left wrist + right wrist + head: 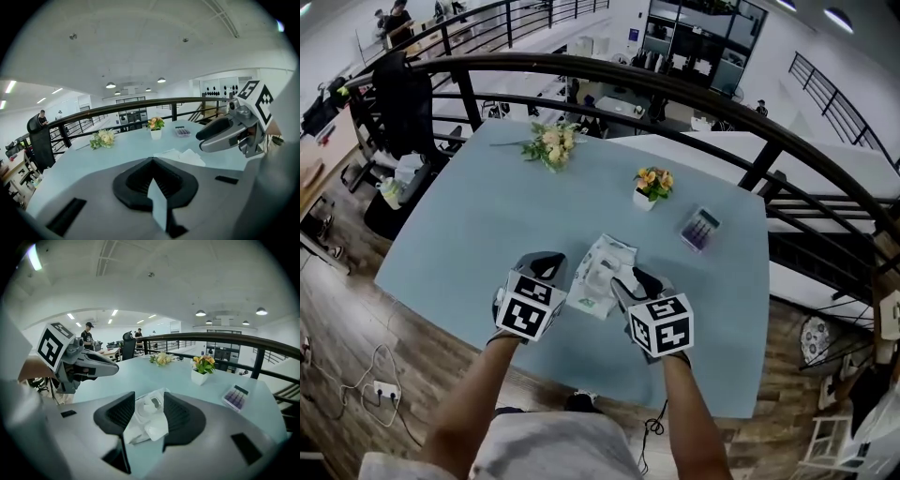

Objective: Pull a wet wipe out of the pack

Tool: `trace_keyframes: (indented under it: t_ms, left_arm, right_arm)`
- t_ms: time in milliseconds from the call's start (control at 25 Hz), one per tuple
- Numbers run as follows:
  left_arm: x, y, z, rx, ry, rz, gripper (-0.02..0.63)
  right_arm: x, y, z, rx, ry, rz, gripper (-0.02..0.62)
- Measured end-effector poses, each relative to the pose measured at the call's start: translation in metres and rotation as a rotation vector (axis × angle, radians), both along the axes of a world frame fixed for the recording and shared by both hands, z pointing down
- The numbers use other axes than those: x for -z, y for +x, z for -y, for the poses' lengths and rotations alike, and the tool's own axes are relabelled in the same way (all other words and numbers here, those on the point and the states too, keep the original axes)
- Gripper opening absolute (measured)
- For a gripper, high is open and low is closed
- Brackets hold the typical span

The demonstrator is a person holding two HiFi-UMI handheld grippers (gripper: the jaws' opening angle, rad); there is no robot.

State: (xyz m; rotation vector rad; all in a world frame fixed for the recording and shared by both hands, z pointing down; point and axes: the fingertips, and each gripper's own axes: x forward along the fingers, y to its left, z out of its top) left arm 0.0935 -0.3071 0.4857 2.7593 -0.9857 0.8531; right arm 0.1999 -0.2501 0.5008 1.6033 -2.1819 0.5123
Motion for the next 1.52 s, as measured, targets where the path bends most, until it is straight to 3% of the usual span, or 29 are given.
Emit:
trace_keyframes:
  t_ms: [640, 1080, 1520]
  left_arm:
    - [-0.018, 0.006, 0.021, 0.069, 0.005, 0.039, -0.006]
    - [-0.026, 0.0, 0.029, 0.115, -0.005, 0.039, -0.006]
    - [-0.037, -0.002, 0.029, 0.133, -0.029, 0.058, -0.006]
  right_arm:
    - [-0.047, -0.008, 0.029, 0.177, -0.095, -0.005, 0.193]
    - [-0.07, -0.017, 0.039, 0.228, -0.158, 0.016, 0.189]
    - [-0.08, -0.013, 0.038, 0.235, -0.186, 0.01, 0.108]
